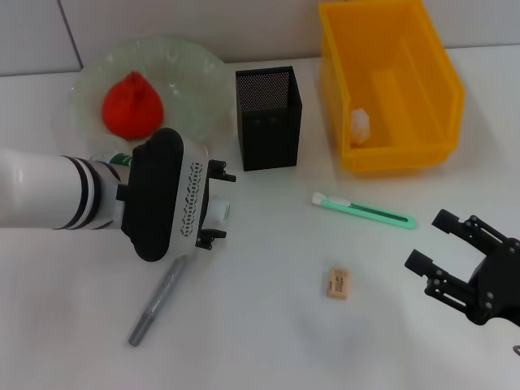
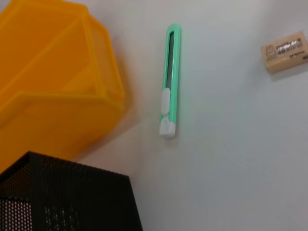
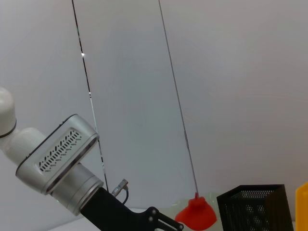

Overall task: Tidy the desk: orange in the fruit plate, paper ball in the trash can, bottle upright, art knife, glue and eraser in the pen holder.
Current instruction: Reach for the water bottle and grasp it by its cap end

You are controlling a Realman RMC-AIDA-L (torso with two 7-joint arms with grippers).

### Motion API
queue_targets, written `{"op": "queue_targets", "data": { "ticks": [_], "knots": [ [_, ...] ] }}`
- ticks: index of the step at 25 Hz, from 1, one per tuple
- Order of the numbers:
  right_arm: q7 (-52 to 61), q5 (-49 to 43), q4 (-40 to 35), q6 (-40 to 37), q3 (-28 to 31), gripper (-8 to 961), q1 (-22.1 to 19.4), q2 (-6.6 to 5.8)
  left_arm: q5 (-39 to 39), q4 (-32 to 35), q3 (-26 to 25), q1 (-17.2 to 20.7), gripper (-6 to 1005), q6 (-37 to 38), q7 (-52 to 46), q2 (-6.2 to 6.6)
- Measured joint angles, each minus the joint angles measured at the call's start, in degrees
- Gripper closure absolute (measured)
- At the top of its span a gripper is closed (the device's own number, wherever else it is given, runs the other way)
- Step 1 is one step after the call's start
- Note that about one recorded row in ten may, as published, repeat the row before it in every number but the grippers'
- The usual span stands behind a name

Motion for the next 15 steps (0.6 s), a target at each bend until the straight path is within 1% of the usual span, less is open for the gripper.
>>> {"op": "queue_targets", "data": {
  "ticks": [4,7,12,13,15],
  "knots": [
    [0.7,-0.2,-0.2,-0.1,-0.1,194,0.1,-0.07,4.4,0.7,0.8,-0.1,244,0.1,-4.8,-0.07],
    [0.7,-0.6,-0.2,-0.4,-0.1,194,0.3,-0.07,5.9,1.3,1.4,0.0,253,0.0,-6.6,-0.16],
    [1.2,-0.7,-0.2,-0.6,-0.1,194,0.3,-0.02,6.3,2.3,2.0,0.5,268,0.1,-7.2,-0.18],
    [1.3,-0.7,-0.2,-0.6,-0.1,194,0.3,0.0,6.3,1.9,2.6,0.4,343,-0.2,-7.2,-0.2],
    [1.4,-0.7,-0.2,-0.6,-0.1,194,0.3,0.02,6.4,1.7,2.9,0.2,344,-0.4,-7.2,-0.23]
  ]
}}
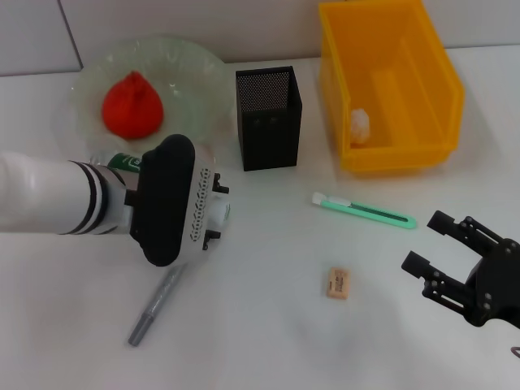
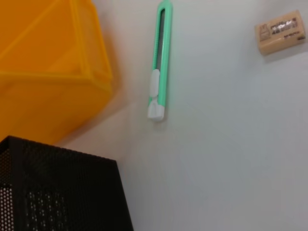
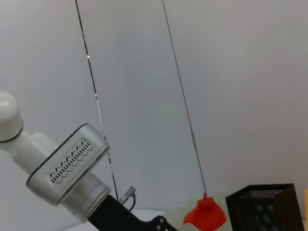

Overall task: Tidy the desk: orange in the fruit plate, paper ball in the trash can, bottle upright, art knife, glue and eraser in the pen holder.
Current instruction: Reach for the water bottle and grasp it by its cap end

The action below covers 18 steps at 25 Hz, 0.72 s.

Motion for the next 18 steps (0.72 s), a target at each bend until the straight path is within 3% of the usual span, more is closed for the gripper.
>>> {"op": "queue_targets", "data": {
  "ticks": [14,18],
  "knots": [
    [0.1,0.0,0.2,-0.5,0.0,194,0.0,0.04,-0.1,-2.5,0.3,-1.7,347,-1.8,0.6,-0.1],
    [0.1,0.0,0.3,-0.4,0.0,193,0.0,0.04,0.0,-1.8,0.7,-2.2,416,-1.2,0.3,-0.08]
  ]
}}
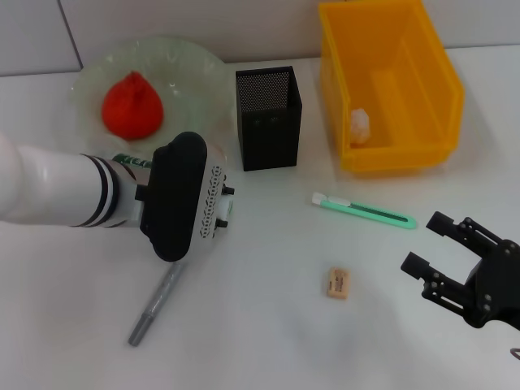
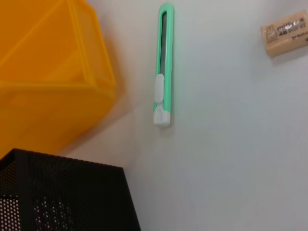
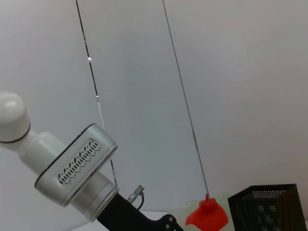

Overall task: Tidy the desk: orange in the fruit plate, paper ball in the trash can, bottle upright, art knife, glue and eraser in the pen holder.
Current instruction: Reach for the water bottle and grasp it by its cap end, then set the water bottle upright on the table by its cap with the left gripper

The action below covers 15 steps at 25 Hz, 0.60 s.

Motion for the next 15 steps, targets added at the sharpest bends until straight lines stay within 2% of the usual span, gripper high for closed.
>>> {"op": "queue_targets", "data": {
  "ticks": [6,9,11,12,13,14,15],
  "knots": [
    [0.0,0.0,0.1,-0.1,0.2,193,-0.1,-0.01,-0.4,2.5,-1.6,-0.2,540,3.7,-2.7,0.09],
    [0.0,0.0,0.0,-0.3,0.4,193,-0.3,-0.01,-2.8,8.3,-7.2,1.4,563,12.1,-4.7,0.19],
    [0.0,0.0,0.0,-0.4,0.4,193,-0.2,0.0,-3.9,9.6,-8.7,1.9,563,14.0,-4.8,0.22],
    [0.0,0.0,0.0,-0.4,0.3,193,-0.1,-0.03,-6.5,11.6,-12.3,2.9,563,17.9,-5.0,0.36],
    [0.0,0.0,0.0,-0.4,0.3,193,-0.1,-0.03,-6.5,11.6,-12.3,2.9,563,17.9,-5.0,0.36],
    [0.0,0.0,0.0,-0.4,0.3,193,-0.1,-0.05,-9.2,12.4,-16.1,3.6,563,20.8,-5.1,0.42],
    [0.1,0.0,-0.1,-0.4,0.2,193,-0.1,-0.04,-9.2,12.4,-16.1,3.6,563,20.8,-5.1,0.42]
  ]
}}
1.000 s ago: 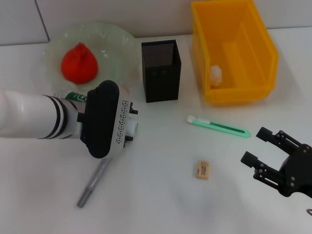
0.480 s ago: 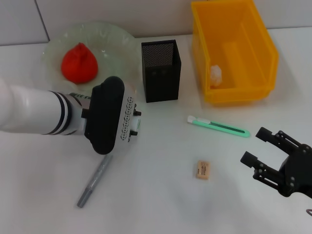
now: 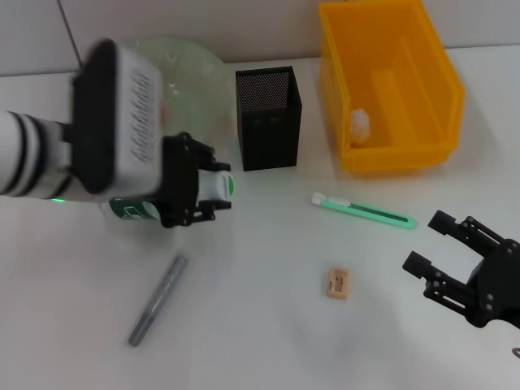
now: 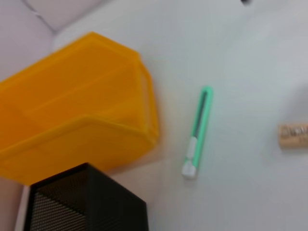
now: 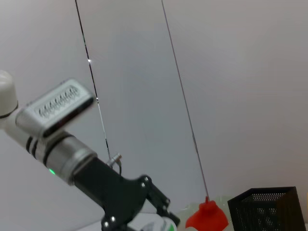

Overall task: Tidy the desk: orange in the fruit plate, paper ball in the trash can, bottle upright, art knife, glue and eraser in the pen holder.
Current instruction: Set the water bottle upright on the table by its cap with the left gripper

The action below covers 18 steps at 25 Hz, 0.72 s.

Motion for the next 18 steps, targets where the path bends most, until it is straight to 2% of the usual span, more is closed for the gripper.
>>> {"op": "queue_targets", "data": {
  "ticks": [9,18],
  "knots": [
    [0.9,0.0,-0.2,-0.9,0.3,193,1.0,0.07,-11.2,-3.9,-16.1,1.7,563,5.9,-3.9,0.04],
    [2.0,0.0,-0.8,-1.2,0.0,194,2.0,-0.04,-17.7,-5.0,-21.8,4.9,564,6.0,-5.2,0.16]
  ]
}}
